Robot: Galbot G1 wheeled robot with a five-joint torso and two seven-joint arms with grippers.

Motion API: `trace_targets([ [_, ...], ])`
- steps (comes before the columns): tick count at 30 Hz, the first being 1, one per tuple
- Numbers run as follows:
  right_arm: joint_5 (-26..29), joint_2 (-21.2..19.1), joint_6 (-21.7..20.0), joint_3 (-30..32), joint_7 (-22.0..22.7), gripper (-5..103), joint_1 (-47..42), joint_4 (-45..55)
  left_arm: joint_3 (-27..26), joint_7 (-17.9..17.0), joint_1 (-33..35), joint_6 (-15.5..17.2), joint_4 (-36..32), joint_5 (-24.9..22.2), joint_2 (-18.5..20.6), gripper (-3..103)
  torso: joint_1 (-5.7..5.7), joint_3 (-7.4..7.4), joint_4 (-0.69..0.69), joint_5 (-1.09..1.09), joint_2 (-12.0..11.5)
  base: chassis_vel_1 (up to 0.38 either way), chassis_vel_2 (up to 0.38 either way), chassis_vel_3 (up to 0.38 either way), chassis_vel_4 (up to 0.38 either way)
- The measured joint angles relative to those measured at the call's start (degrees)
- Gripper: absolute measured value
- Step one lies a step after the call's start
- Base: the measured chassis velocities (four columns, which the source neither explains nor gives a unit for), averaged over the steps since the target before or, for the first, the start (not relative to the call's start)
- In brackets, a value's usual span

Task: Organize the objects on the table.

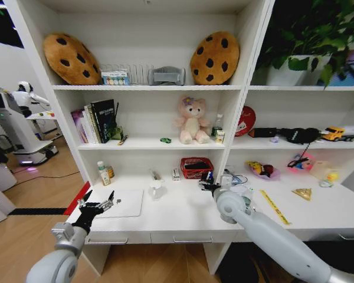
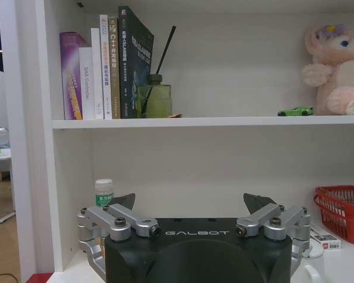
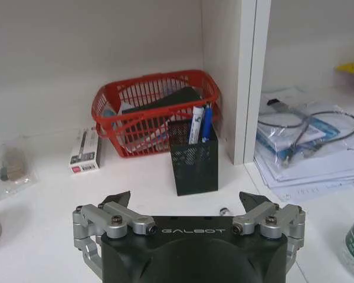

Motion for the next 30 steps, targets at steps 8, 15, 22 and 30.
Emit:
trace_targets([
  [8,-2.9,-1.8,-3.9,5.1,-13.7,100,-3.5,-6.0,0.0,0.0,0.0,0.0,0.0,0.0,0.0,100,0.01,0.0,0.01,0.0,0.0,0.0,0.0,0.0,0.0],
  [15,-0.8,-2.3,-7.0,6.0,-18.1,100,-1.0,-10.3,0.0,0.0,0.0,0.0,0.0,0.0,0.0,100,0.01,0.0,0.02,0.0,0.0,0.0,0.0,0.0,0.0],
  [22,2.1,-2.1,-8.7,5.9,-16.3,100,-0.6,-10.6,0.0,0.0,0.0,0.0,0.0,0.0,0.0,100,0.01,0.0,0.01,-0.01,0.0,0.0,0.0,0.0,0.0],
  [30,3.8,-2.7,-11.6,6.2,-20.5,96,1.1,-16.5,0.0,0.0,0.0,0.0,0.0,0.0,0.0,100,0.01,0.0,0.01,0.0,0.0,0.0,0.0,0.0,0.0],
])
